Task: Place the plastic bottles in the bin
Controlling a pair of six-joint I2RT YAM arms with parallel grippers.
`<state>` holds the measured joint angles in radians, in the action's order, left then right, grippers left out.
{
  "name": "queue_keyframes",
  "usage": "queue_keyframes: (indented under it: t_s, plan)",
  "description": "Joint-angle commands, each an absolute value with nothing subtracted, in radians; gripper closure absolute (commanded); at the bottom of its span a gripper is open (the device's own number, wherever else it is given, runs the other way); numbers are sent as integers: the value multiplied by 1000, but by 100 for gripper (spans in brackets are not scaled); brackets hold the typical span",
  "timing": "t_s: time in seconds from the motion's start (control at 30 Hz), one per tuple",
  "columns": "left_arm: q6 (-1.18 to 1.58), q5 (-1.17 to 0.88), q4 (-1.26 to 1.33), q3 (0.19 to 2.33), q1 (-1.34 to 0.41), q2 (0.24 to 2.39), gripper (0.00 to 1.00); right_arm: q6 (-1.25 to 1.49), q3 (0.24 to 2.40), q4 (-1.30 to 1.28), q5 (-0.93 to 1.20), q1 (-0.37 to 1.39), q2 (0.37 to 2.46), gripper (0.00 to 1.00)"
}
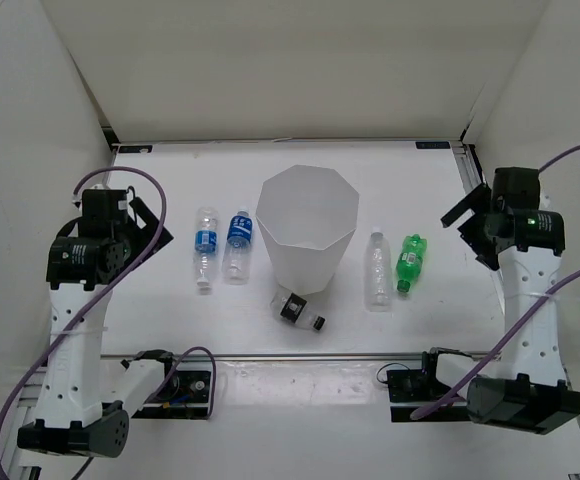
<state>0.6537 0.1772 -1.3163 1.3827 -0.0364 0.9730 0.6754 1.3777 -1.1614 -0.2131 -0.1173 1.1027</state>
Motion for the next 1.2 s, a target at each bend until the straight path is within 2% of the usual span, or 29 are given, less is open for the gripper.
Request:
queue_keyframes:
  t_s: [0.0, 0.03, 0.13, 0.3, 0.57, 0.83, 0.97, 1.17]
  plan:
    - [640, 273, -1322, 1423, -73, 973, 0, 503, 1355, -1077, -7, -115, 1117, 0]
    - [640, 297, -1342, 1424, -74, 973, 0, 456, 1341, -1062, 53, -98, 1135, 0]
    - [670, 307, -1355, 1419, -104, 963, 0, 439, 1326, -1085, 49, -74, 1193, 0]
    - [649, 238, -1327, 1353, -135, 953, 0, 413, 1203, -936, 141, -64, 1219, 0]
    - [654, 141, -1270, 1255, -135, 931, 0, 413, 1143, -865, 127, -34, 1436, 0]
    - [653, 170, -1259, 1244, -144, 942, 0, 431, 1164, -825, 40, -34, 1612, 0]
    - [653, 189, -1259, 1226, -153, 951, 0, 431, 1198, -805, 28, -46, 1707, 10]
    - [675, 219, -1259, 1216, -164, 969, 0, 440, 1236, -837, 17, -46, 1758, 46]
